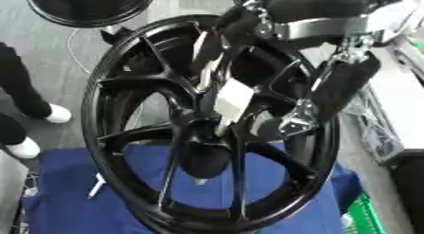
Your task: Pull the pin out of the wheel hub.
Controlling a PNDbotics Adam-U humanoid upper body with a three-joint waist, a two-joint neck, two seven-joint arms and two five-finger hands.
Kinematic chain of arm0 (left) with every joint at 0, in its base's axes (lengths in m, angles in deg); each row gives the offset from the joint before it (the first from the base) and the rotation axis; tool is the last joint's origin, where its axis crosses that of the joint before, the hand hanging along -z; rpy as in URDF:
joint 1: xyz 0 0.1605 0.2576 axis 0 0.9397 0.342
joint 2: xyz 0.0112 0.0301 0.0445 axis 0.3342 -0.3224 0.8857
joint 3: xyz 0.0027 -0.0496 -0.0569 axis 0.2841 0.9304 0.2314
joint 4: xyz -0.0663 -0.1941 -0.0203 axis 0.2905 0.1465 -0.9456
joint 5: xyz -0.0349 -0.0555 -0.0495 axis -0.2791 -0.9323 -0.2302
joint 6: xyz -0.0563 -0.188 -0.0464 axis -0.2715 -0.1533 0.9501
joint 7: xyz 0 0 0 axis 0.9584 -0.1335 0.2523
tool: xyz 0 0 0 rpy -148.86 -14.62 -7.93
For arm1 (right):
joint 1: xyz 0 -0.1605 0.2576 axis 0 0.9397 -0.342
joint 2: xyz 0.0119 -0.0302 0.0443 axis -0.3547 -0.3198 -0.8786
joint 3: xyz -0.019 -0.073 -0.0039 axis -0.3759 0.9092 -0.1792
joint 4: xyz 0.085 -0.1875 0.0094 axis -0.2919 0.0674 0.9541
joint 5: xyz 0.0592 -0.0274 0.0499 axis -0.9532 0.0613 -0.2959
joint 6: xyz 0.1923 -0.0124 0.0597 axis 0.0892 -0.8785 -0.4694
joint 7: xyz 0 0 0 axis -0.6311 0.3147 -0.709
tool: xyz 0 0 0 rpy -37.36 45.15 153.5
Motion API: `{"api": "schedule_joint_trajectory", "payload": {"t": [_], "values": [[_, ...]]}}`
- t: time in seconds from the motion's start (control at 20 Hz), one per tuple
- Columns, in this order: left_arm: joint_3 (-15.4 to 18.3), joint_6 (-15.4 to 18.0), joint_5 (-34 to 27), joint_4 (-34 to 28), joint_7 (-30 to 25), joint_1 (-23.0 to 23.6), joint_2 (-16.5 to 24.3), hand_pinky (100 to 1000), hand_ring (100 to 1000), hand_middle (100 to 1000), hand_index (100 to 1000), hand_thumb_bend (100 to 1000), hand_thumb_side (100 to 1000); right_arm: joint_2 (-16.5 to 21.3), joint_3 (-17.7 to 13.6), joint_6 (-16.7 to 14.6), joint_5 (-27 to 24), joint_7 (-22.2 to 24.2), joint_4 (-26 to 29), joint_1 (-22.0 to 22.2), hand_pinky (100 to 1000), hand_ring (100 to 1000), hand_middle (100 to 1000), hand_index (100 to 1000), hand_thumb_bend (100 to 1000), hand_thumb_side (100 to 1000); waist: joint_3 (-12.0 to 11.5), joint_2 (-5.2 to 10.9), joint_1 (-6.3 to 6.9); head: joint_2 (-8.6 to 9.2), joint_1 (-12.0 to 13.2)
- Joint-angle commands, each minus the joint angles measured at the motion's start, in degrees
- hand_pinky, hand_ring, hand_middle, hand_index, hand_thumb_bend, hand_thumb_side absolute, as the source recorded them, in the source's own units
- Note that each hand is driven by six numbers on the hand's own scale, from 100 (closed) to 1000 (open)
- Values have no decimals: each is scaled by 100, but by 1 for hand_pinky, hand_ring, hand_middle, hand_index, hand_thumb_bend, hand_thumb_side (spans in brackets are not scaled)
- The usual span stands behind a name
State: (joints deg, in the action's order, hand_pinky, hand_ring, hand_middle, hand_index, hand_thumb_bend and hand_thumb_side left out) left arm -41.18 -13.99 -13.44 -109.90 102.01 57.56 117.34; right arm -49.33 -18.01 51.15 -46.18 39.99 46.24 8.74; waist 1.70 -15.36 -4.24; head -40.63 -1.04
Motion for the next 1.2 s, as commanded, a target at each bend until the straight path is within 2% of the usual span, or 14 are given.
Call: {"api": "schedule_joint_trajectory", "payload": {"t": [0.05,0.45,1.2], "values": [[69,-5,27,-139,42,10,178,808,749,755,782,183,664,21,-54,-103,176,-27,-109,-63,847,801,794,870,497,144,4,124,50,88,18],[63,-17,49,-154,37,59,153,808,749,754,782,180,664,-94,20,-292,387,-71,-455,28,844,794,777,849,442,100,14,101,83,148,29],[56,-35,78,-212,42,105,129,808,749,755,783,176,665,-264,96,-650,644,-103,-864,125,846,792,761,832,393,100,-48,65,93,77,-18]]}}
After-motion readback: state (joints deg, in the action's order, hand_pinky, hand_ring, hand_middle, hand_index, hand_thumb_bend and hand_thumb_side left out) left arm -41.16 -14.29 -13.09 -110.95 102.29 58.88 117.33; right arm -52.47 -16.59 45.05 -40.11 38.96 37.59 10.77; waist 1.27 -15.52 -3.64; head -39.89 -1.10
